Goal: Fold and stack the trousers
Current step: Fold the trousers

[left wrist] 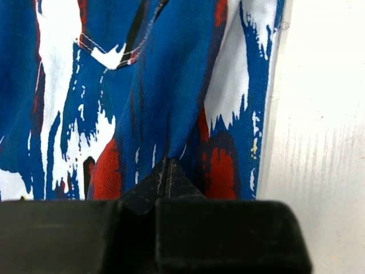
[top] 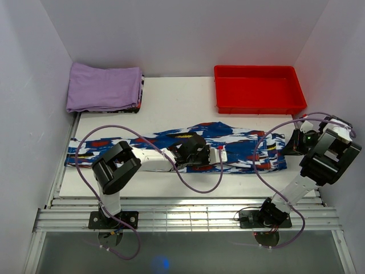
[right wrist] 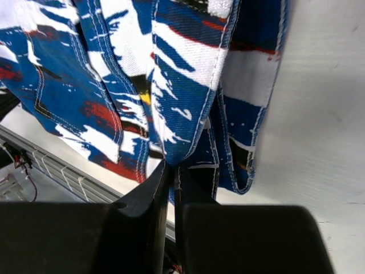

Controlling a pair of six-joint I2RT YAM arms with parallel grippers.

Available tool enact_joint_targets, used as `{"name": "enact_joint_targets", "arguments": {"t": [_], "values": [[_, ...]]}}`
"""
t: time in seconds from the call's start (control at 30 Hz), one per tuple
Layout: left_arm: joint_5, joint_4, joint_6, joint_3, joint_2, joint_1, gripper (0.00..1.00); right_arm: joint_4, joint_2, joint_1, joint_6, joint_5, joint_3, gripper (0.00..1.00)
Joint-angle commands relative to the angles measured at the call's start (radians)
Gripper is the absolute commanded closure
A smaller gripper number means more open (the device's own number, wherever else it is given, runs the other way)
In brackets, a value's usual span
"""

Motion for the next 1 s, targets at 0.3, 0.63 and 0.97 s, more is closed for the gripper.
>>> {"name": "enact_joint_targets", "arguments": {"t": [0.3,0.63,0.97], "values": [[0.278,-0.236,-0.024,0.011,-0.127,-0.008,1.0,-0.049,0.029,-0.004,0.012,0.0,0.262,0.92],[0.309,-0.333,-0.122,0.084,-0.023,-0.009,0.74,0.115,0.016,-0.002,-0.036,0.184,0.044,0.92],[0.44,-0.748,0.023,0.089,-0.322,0.317,0.51,0.066,-0.065,0.01,-0.177,0.163,0.18,0.13]]}}
